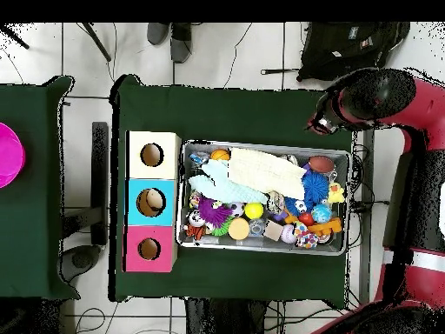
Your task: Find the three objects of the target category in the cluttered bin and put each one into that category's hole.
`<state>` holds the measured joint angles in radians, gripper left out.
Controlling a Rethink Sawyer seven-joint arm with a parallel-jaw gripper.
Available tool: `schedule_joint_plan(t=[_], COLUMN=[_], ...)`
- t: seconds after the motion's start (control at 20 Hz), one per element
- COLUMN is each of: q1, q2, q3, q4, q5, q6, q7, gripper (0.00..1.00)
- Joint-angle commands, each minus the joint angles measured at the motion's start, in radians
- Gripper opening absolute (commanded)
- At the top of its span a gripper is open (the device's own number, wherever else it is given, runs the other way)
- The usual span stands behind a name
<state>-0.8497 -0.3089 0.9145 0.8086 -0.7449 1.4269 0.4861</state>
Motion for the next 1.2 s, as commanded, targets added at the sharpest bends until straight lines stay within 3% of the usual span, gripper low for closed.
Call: schedule_joint_plan(t=[0.05, 0.45, 0.9, 1.2], q1=[-0.018, -0.018, -0.041, -0.040], q2=[-0.010, 0.002, -0.029, -0.045], q3=[-0.104, -0.115, -0.143, -0.164], q4=[0.038, 0.008, 0.132, 0.171], q5=[0.010, 0.006, 0.033, 0.045], q6=[-0.009, 0.003, -0.077, -0.095], q7=[0.018, -0.041, 0.008, 0.012], gripper=[1.00, 1.00, 1.00, 1.00])
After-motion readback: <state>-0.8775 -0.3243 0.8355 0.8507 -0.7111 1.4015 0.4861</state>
